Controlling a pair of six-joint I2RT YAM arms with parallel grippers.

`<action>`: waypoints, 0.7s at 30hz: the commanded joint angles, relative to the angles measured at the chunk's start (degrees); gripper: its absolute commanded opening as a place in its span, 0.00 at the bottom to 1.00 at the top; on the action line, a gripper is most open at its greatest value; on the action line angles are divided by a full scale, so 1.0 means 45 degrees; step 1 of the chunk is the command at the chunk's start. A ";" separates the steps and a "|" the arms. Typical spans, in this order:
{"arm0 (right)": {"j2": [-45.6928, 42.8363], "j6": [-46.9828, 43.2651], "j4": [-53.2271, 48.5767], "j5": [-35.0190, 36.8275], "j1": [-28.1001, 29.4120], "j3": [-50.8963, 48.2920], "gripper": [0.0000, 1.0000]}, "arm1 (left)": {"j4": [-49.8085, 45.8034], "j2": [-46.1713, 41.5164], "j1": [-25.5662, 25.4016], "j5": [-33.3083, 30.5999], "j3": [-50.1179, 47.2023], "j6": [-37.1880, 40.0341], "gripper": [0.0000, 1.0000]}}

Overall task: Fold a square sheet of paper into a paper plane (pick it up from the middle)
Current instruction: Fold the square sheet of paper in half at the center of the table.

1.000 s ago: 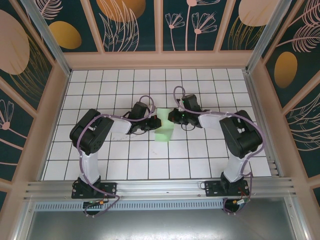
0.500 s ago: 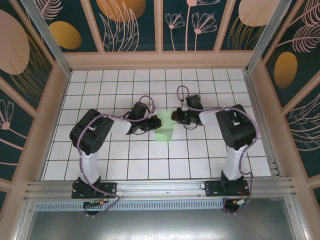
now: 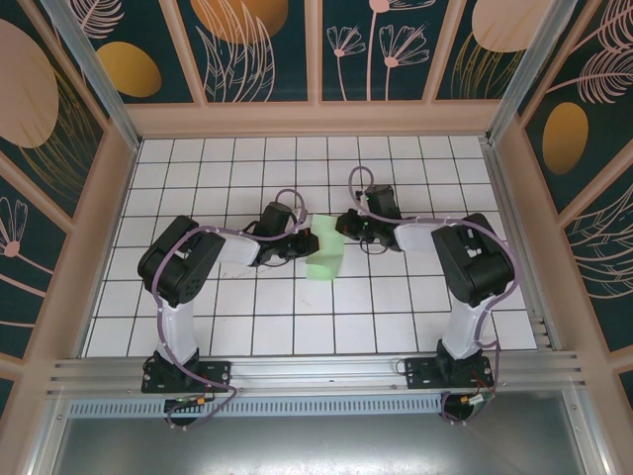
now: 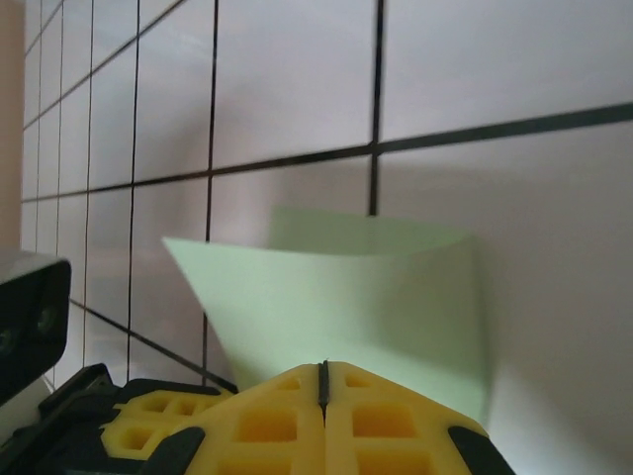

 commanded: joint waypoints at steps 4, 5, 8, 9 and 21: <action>0.1189 0.0166 0.0058 -0.0071 -0.0133 0.0964 0.00 | -0.3893 0.1813 0.0076 -0.2252 -0.1149 0.0416 0.00; 0.1303 0.0176 -0.0016 -0.0019 -0.0226 0.1067 0.00 | -0.3874 0.1801 0.0076 -0.2251 -0.1177 0.0403 0.00; 0.1674 0.0259 -0.0407 0.0513 -0.0594 0.1341 0.00 | -0.3836 0.1781 0.0064 -0.2233 -0.1255 0.0391 0.00; 0.1790 0.0316 -0.0597 0.0806 -0.0744 0.1432 0.00 | -0.3815 0.1771 0.0073 -0.2250 -0.1280 0.0385 0.00; 0.0739 -0.0012 -0.2093 0.1625 -0.1499 0.2012 0.00 | -0.3652 0.1708 0.0072 -0.2213 -0.1431 0.0357 0.00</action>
